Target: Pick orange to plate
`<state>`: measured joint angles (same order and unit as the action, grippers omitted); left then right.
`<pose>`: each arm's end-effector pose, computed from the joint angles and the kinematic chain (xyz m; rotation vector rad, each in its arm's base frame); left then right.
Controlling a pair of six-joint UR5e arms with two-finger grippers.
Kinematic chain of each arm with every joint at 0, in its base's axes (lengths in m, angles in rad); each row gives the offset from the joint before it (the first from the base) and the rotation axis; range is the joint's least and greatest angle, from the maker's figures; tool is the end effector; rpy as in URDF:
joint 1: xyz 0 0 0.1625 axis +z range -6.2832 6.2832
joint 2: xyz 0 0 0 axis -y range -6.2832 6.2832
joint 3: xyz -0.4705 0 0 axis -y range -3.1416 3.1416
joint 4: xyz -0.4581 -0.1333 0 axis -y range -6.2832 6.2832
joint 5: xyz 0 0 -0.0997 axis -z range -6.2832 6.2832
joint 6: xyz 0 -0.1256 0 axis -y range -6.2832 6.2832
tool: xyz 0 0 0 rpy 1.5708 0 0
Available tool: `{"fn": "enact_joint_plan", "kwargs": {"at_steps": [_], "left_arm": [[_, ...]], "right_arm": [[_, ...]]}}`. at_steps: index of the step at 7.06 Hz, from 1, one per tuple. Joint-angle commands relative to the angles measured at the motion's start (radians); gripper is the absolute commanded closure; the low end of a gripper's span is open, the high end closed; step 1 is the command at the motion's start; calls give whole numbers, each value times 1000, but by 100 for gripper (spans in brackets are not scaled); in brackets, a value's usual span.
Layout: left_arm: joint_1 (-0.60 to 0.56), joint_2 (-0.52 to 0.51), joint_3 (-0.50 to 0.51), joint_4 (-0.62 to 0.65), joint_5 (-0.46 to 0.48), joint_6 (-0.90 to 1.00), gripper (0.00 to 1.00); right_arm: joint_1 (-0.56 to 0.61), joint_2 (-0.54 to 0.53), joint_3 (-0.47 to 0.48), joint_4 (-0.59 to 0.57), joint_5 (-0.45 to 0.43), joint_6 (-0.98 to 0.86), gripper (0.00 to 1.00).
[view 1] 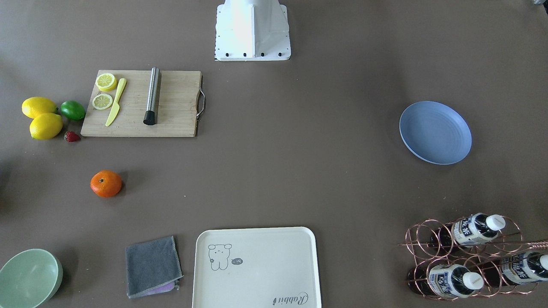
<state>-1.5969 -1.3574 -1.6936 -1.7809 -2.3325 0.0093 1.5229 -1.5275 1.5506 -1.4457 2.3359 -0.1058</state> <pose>-0.0588 -0.4650 0.7421 0.1271 0.7586 0.0295 0.0180 -0.5919 0.6969 0.1632 -0.7606 -0.2026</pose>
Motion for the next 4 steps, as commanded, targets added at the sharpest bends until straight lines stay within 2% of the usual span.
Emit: {"fn": "enact_joint_plan", "kwargs": {"at_steps": [1, 4], "left_arm": [[0, 3, -1, 0, -1, -2, 2], [0, 15, 0, 2, -1, -2, 2]], "right_arm": [[-1, -5, 0, 1, 10, 0, 0], [0, -13, 3, 5, 11, -2, 0]]}}
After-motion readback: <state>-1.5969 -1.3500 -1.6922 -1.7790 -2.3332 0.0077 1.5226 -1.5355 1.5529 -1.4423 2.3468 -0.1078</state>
